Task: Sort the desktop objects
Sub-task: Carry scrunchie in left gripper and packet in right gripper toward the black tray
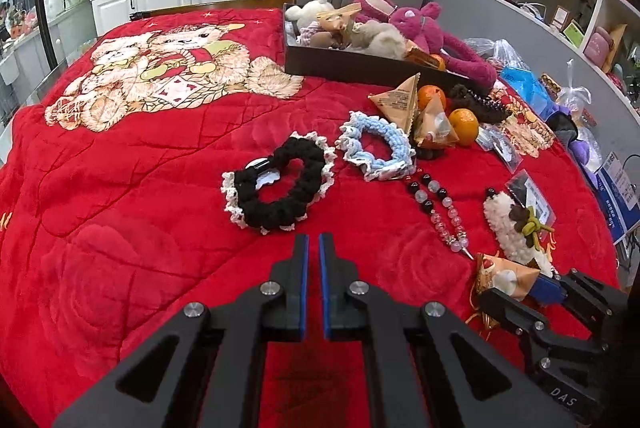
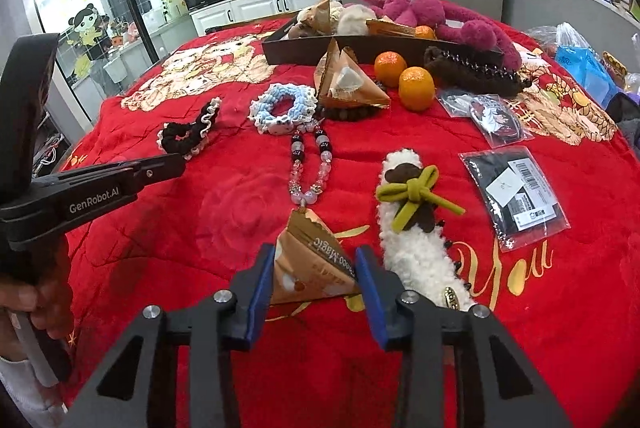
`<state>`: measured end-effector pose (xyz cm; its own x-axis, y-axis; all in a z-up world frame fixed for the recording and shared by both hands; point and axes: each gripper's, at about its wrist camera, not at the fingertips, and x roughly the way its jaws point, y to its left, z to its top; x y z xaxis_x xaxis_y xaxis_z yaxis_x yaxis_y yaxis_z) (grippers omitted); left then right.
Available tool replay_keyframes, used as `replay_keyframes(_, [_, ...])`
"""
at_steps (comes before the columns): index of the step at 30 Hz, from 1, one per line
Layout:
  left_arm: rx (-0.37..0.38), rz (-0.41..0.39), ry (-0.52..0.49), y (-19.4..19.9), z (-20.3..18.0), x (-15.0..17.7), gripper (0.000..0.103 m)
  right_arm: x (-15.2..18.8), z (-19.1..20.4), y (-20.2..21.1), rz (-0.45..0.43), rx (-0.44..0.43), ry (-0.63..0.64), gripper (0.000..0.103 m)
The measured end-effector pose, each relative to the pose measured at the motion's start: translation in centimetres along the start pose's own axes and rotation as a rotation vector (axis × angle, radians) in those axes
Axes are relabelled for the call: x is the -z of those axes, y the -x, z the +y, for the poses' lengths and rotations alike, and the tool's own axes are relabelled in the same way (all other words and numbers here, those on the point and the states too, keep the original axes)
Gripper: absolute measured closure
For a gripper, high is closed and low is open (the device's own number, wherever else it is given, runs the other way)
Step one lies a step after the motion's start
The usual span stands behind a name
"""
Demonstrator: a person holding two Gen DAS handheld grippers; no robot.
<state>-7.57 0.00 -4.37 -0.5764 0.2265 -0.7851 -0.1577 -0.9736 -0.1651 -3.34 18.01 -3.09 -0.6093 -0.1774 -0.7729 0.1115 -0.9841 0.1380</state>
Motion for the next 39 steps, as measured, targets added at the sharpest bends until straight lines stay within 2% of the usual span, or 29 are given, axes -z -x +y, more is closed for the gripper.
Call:
replay_keyframes(7, [0.0,0.006,-0.038,-0.8,-0.4,-0.8,0.097,-0.5,0.5,1.0,-0.021,-0.024,0.023,0.068])
replay_keyframes(11, [-0.029,0.031,-0.051,-2.3,-0.4,-1.4,0.089,-0.9,0.3,1.2,-0.027,-0.021,0.026,0.068])
replay_keyframes(17, [-0.036,0.04,-0.058,-3.5,-0.3,-1.8,0.09,-1.6,-0.1,1.1,-0.03,-0.021,0.035,0.068])
replay_keyframes(19, [-0.042,0.041,-0.046,-3.6,-0.1,-2.0,0.098,-1.8,-0.1,1.0,-0.028,-0.023,0.04,0.068])
replay_keyframes(23, [-0.037,0.023,-0.04,-2.5,0.2,-1.9,0.098,-2.1,0.1,1.0,-0.027,-0.034,0.049,0.068])
replay_keyframes(26, [-0.085,0.001,-0.071,-1.7,0.0,-1.7,0.095,-2.2,0.1,0.9,-0.023,-0.048,0.049,0.068])
replay_keyframes(27, [-0.09,-0.003,-0.07,-1.5,0.0,-1.7,0.09,-2.2,0.1,0.8,-0.021,-0.052,0.047,0.068])
replay_keyframes(29, [-0.089,-0.005,-0.058,-1.1,0.2,-1.6,0.07,-2.3,0.1,0.5,-0.015,-0.053,0.052,0.068])
replay_keyframes(30, [-0.089,-0.015,-0.056,-0.7,0.2,-1.5,0.05,-2.3,0.3,0.4,-0.013,-0.054,0.057,0.068])
replay_keyframes(31, [-0.098,-0.029,-0.061,-0.4,0.2,-1.4,0.036,-2.4,0.3,0.4,-0.011,-0.058,0.06,0.068])
replay_keyframes(34, [-0.145,-0.093,-0.089,0.7,0.0,-1.3,0.032,-2.5,0.6,0.2,-0.006,-0.069,0.071,0.068])
replay_keyframes(39, [-0.154,-0.074,-0.068,-0.4,0.8,-1.9,0.031,-2.7,1.0,-0.1,-0.003,-0.084,0.077,0.068])
